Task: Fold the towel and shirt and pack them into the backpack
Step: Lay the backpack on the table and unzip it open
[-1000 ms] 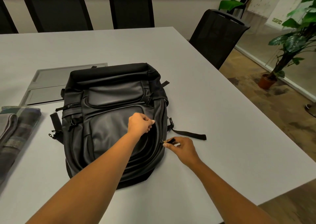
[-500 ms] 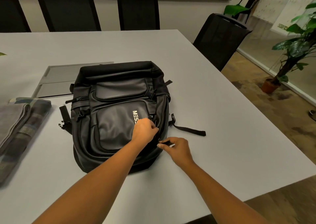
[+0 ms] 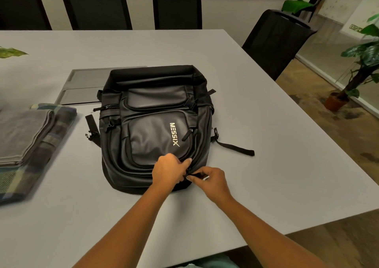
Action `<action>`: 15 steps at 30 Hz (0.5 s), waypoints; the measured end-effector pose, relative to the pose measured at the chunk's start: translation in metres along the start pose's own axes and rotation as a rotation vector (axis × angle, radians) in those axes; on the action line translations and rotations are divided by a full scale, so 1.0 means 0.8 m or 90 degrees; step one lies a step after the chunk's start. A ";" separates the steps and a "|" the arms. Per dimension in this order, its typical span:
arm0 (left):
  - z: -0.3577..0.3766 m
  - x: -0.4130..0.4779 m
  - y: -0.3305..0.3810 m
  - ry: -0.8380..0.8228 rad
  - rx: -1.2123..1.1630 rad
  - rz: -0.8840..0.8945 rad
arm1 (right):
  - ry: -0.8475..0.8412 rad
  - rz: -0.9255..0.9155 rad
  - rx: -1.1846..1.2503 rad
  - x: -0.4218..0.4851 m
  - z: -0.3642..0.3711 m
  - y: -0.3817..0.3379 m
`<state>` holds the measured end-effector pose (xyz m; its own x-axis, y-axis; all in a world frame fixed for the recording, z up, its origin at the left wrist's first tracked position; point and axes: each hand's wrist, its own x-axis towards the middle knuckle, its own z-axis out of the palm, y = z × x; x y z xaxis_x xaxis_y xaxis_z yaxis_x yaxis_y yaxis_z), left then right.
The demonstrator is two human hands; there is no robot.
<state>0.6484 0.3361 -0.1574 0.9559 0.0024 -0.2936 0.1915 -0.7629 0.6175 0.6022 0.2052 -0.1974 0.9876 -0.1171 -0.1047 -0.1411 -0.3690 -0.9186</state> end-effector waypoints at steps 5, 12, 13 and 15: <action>0.016 -0.012 -0.006 -0.004 0.014 -0.009 | 0.008 -0.032 0.016 -0.012 0.012 0.005; 0.027 -0.023 -0.018 -0.003 -0.051 0.007 | 0.063 0.069 -0.006 0.001 -0.001 -0.002; 0.028 -0.026 -0.019 0.000 -0.053 0.012 | 0.082 0.097 -0.032 0.009 -0.003 -0.008; 0.028 -0.030 -0.020 0.011 -0.046 0.024 | 0.064 0.153 -0.077 0.025 -0.003 -0.016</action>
<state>0.6173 0.3339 -0.1769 0.9662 -0.0140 -0.2572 0.1705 -0.7137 0.6794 0.6234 0.2057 -0.1865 0.9140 -0.3027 -0.2703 -0.3835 -0.4263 -0.8193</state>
